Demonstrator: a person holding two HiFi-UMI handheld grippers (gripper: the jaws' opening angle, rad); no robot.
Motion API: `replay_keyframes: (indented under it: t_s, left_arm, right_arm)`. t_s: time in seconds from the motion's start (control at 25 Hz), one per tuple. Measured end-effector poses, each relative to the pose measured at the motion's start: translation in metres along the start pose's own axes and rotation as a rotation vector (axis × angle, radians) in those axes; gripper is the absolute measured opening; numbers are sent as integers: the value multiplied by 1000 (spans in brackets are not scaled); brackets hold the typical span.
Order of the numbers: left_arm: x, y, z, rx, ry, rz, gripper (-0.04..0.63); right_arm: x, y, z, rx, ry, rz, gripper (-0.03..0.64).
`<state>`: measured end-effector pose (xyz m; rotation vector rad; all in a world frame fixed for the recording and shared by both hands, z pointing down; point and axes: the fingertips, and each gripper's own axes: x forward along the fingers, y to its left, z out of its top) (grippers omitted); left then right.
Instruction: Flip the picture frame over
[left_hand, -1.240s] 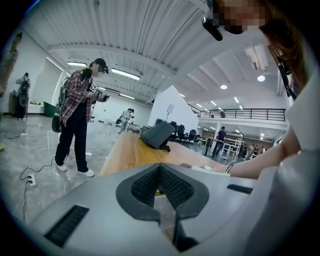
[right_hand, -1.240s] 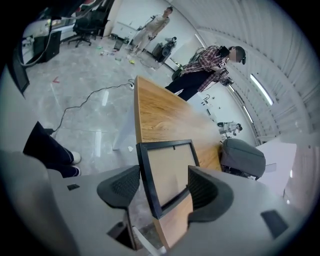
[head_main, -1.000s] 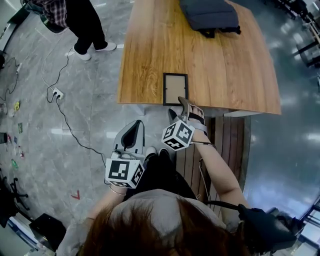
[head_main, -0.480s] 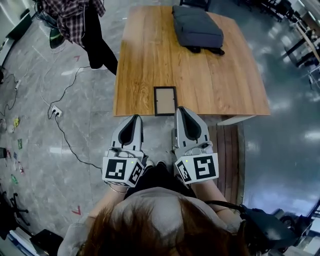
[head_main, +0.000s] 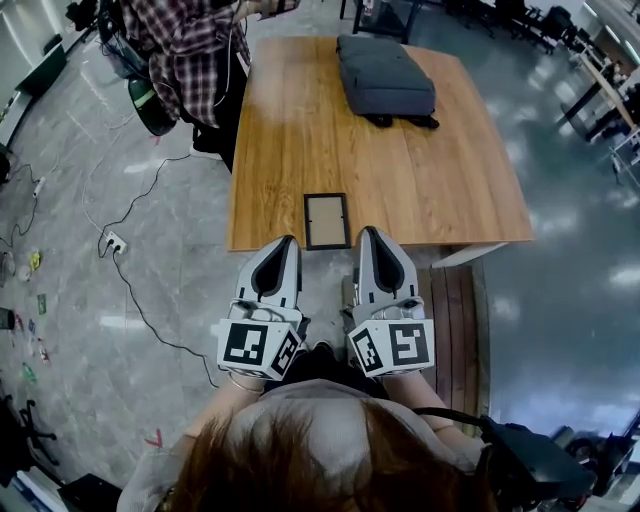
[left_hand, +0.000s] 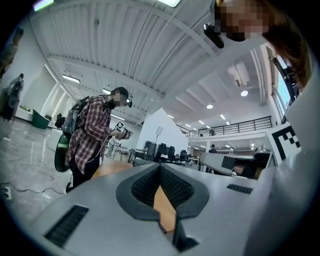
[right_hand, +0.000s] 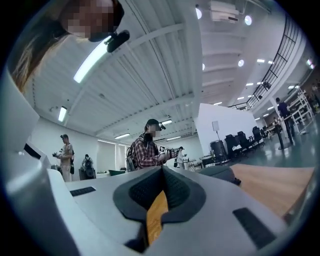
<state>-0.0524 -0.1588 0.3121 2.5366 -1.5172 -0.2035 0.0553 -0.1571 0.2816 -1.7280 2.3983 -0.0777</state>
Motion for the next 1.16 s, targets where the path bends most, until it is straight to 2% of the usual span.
replay_keyframes:
  t_s: [0.24,0.36,0.84,1.16]
  left_arm:
    - [0,-6,6,13,-7,-7,6]
    - [-3,-8,6,17,-5,-8,6]
    - [-2,-13,9,31,-9,-10,6]
    - [-6,-12,5,28,2,-3,6]
  right_arm:
    - [3,-4,-1,27,42,-23,15]
    - [3,1,-3,61,46,1,15]
    - [3,8,-4,28,60,26,15]
    - [-1,8,-8,42,66,25,15]
